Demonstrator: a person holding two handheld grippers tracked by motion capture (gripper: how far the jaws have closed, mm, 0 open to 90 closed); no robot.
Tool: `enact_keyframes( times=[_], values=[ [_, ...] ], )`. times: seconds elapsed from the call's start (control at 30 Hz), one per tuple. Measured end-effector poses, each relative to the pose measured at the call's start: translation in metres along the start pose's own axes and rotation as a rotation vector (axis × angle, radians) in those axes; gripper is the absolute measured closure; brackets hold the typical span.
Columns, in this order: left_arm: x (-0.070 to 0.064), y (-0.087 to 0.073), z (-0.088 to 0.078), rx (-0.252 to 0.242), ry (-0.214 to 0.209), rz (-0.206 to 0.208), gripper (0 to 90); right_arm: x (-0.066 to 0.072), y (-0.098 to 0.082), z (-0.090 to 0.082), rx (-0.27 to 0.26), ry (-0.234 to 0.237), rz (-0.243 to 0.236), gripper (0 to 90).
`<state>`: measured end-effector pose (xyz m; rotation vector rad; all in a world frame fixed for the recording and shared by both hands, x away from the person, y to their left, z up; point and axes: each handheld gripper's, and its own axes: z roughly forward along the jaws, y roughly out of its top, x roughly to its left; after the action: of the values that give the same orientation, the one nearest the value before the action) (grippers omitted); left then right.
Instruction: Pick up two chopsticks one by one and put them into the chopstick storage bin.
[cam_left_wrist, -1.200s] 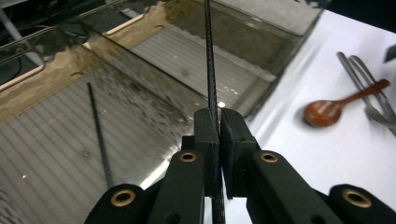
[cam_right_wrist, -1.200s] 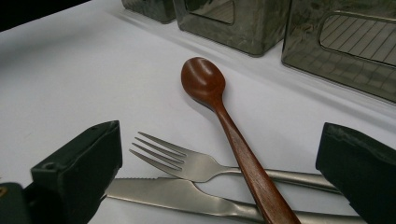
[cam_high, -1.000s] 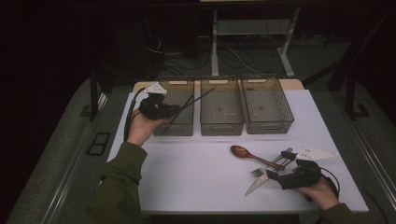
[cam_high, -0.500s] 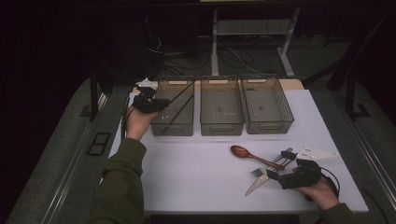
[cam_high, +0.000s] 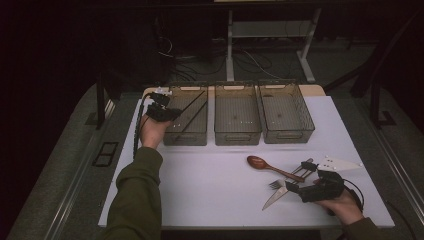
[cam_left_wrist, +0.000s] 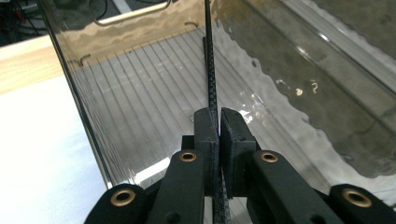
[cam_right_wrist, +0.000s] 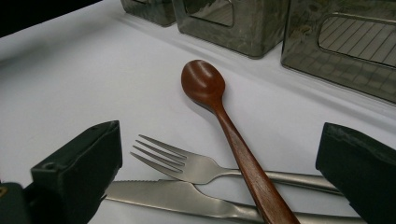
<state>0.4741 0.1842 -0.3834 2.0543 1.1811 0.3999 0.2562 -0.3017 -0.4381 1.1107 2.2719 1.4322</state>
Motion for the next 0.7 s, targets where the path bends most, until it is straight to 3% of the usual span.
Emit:
enact_keyframes(
  times=[0.17,0.53,0.7],
  values=[
    [0.0008,-0.0013,0.0032,0.028,-0.005,-0.002,84.8,-0.0003,0.0000,-0.0006,-0.003,0.000,0.002,0.0],
    [0.0015,-0.0020,0.0040,0.030,-0.025,-0.007,83.6,-0.0002,-0.0001,-0.0002,-0.002,0.000,-0.001,0.0],
    [-0.0014,-0.0003,0.0022,0.010,-0.024,0.001,75.2,0.0001,-0.0001,-0.0004,-0.002,0.001,-0.002,0.0]
  ],
)
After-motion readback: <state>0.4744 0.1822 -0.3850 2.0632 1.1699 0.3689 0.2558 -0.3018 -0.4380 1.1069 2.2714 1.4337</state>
